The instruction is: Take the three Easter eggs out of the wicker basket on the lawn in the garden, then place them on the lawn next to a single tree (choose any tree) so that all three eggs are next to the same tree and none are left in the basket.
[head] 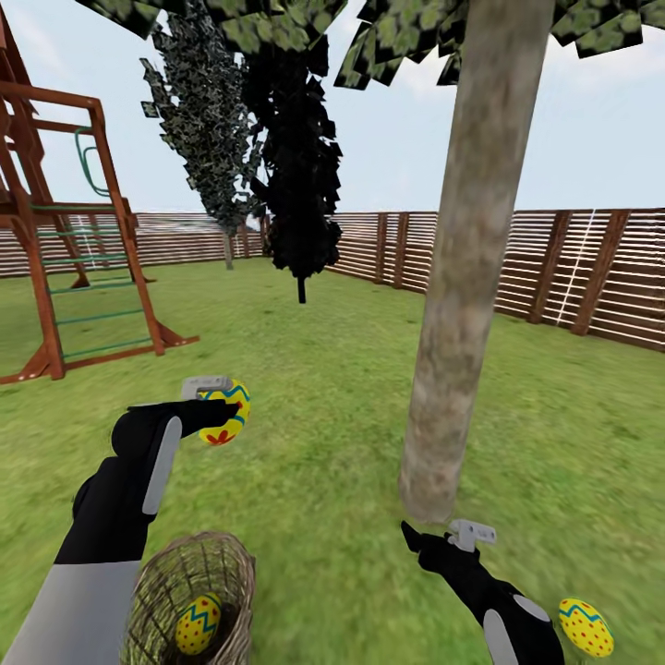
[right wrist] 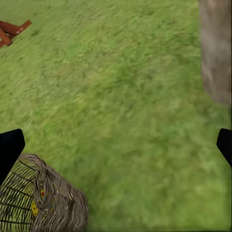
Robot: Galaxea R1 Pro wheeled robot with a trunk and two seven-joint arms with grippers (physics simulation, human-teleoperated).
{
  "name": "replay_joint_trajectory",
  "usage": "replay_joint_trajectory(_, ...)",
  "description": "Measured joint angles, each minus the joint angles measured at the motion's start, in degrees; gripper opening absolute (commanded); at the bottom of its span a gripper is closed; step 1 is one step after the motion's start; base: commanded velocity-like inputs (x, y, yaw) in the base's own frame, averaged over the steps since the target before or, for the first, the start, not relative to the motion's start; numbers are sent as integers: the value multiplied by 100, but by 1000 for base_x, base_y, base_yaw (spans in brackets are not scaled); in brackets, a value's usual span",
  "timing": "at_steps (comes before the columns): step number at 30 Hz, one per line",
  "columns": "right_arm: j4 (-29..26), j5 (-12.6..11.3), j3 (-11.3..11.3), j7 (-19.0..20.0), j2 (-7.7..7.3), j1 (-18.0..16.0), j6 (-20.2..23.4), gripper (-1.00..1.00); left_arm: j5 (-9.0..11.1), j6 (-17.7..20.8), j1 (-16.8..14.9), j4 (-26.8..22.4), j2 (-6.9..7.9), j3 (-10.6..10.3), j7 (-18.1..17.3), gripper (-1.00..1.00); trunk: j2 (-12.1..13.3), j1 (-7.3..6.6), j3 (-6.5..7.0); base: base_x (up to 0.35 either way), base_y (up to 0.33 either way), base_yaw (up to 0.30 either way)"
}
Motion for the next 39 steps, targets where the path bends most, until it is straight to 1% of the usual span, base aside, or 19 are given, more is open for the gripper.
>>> replay_joint_trajectory(6, 48, 0, -8, 0, 0, 0, 3, 100, -2, 0, 0, 1, -45, 0, 20, -100, 241, -132, 123, 0, 0, -262)
replay_joint_trajectory(19, 172, -1, -9, -8, -4, -33, 11, 100, -7, 0, 0, -2, -53, 0, 24, -100, 762, -418, 391, 0, 0, -265)
replay_joint_trajectory(26, 197, 3, -10, -9, -9, -37, 12, 100, -7, 0, 0, 2, -82, 1, 30, -100, 1043, -571, 535, -4, 0, -265)
replay_joint_trajectory(31, 199, 7, -14, -9, -9, -41, 12, 100, -5, 0, 0, 4, -87, -70, 32, -100, 1244, -678, 637, -224, 0, -265)
replay_joint_trajectory(35, 199, 1, -16, -8, -9, -41, -3, 100, -7, 0, 0, 4, -87, -84, 37, -100, 1405, -766, 719, -323, 0, -253)
replay_joint_trajectory(39, 200, 1, -17, -8, -7, -40, -13, 100, -9, 2, 1, 3, -93, -84, 118, -100, 1565, -856, 795, -107, 0, -71)
